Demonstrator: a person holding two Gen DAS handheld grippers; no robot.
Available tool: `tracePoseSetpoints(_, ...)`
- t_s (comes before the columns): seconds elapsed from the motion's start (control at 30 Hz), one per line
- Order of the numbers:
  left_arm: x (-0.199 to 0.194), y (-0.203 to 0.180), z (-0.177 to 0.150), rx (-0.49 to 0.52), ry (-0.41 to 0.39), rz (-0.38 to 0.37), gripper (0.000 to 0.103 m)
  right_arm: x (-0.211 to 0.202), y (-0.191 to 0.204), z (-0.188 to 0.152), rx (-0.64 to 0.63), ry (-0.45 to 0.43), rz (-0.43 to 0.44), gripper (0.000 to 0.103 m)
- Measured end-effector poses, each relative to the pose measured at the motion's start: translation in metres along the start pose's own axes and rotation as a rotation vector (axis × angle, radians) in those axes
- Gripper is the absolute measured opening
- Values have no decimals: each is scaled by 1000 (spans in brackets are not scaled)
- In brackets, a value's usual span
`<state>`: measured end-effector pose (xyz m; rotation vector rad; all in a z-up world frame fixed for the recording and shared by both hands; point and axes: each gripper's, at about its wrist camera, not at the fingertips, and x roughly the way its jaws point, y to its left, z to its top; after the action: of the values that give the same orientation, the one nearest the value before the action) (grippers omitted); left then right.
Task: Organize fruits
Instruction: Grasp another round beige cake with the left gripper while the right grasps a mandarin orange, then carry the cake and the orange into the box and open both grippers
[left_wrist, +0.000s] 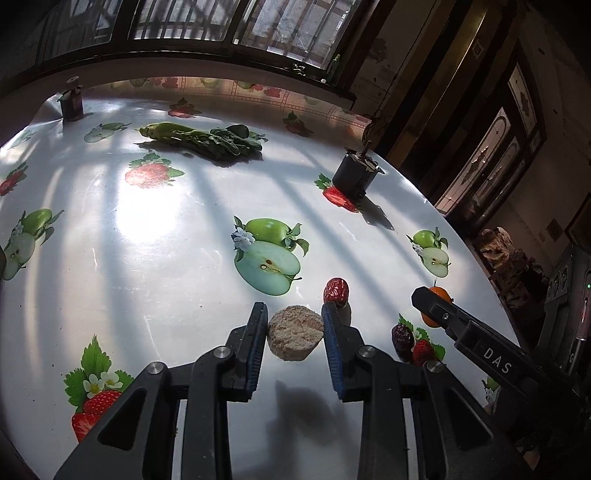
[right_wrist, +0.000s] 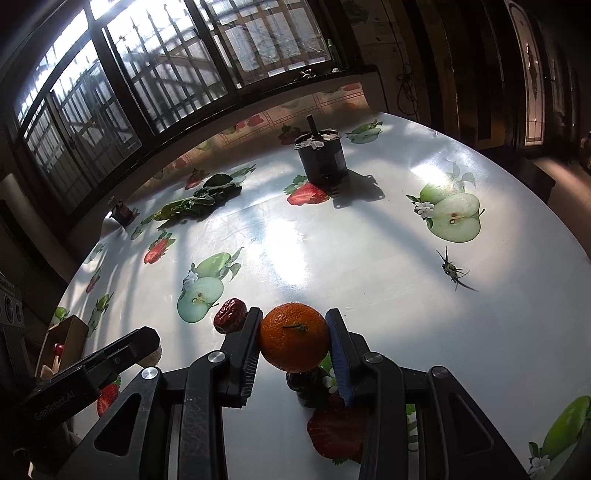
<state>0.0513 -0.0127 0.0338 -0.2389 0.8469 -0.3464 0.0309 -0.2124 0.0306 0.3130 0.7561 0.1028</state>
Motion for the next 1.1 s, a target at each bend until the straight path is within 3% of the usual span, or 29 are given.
tracePoseSetpoints(0.2,-27,1,-7,25,-49,77,29,-9,-3,8,0,-35,6,37)
tracePoseSetpoints(0.43,-71,15,-22,-16,-93,173,29,-6,-2,8,0,-21,7,37)
tracePoseSetpoints(0.6,-101,25,-35,-34,-115,210,29,-6,0,5,-21,-41,-38,37)
tracePoseSetpoints(0.73,-131,35,-42,-48,-160,203,29,-7,-1,1,-8,-56,-90,37)
tracePoseSetpoints(0.83,-149,43,-45,-72,-186,176,29,-9,-2,-5,19,-17,-113,37)
tracePoseSetpoints(1.1,-169,46,-57,-86,-200,79,29,-77,14,-40,0,-4,-96,37)
